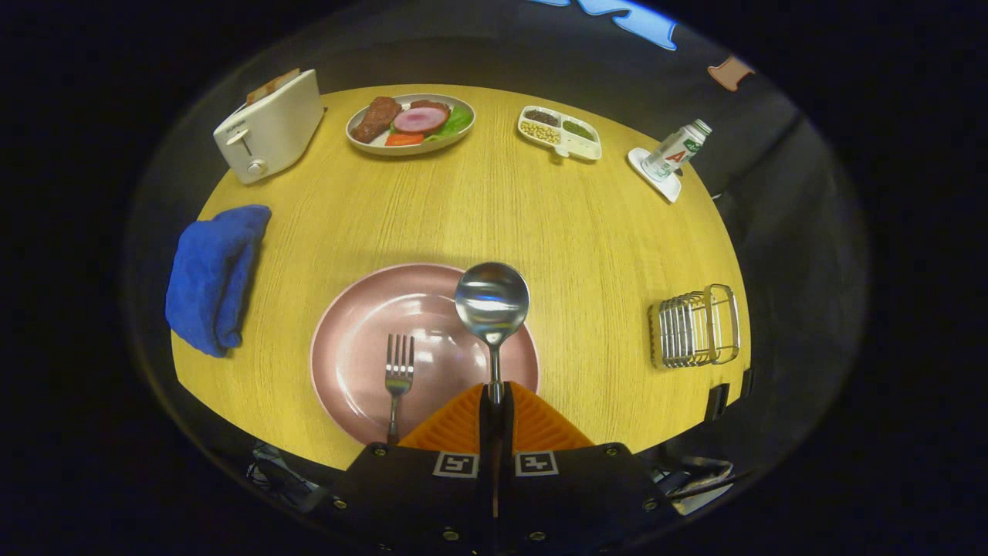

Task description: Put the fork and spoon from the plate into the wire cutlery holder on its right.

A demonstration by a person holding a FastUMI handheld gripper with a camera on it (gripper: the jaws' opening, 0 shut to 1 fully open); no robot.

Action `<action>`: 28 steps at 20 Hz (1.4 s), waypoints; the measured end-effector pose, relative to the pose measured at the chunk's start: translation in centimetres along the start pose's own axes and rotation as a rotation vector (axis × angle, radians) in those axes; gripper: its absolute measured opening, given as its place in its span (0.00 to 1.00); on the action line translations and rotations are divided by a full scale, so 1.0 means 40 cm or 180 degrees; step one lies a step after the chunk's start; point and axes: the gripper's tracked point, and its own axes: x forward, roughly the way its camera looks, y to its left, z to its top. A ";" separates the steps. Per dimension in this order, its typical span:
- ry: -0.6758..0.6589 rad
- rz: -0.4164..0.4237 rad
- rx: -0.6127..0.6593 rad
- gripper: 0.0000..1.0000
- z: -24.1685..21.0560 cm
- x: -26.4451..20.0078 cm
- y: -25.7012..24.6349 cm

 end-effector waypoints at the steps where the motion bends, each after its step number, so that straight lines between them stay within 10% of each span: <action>1: 0.0003 -0.0036 0.0047 0.03 0.003 -0.004 -0.023; 15: 0.0477 -0.0646 0.0876 0.03 -0.038 0.000 -0.472; 28: 0.1238 -0.0469 0.0637 0.03 -0.085 0.083 -0.602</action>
